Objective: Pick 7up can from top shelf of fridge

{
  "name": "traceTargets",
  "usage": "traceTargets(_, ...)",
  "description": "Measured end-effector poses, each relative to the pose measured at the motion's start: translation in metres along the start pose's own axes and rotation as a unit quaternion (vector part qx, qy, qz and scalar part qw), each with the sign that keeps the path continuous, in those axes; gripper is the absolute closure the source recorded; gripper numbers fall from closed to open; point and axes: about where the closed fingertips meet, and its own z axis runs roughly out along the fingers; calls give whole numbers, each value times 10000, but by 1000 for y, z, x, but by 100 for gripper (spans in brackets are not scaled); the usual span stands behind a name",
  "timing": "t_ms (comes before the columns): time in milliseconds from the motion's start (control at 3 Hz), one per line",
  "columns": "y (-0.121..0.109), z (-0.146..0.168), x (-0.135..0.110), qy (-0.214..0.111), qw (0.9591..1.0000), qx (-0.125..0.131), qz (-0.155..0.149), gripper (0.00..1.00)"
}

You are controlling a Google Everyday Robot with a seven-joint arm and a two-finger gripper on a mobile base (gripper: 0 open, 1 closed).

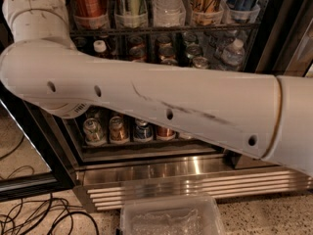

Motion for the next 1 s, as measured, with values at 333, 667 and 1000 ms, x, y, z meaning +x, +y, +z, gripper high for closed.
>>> traceTargets(333, -8, -22, -19, -132, 9993, -202, 289, 100)
traceTargets(667, -32, -36, -29, -199, 9970, -618, 414, 100)
traceTargets(1000, -34, -48, -17, -15, 9894, -1228, 774, 100)
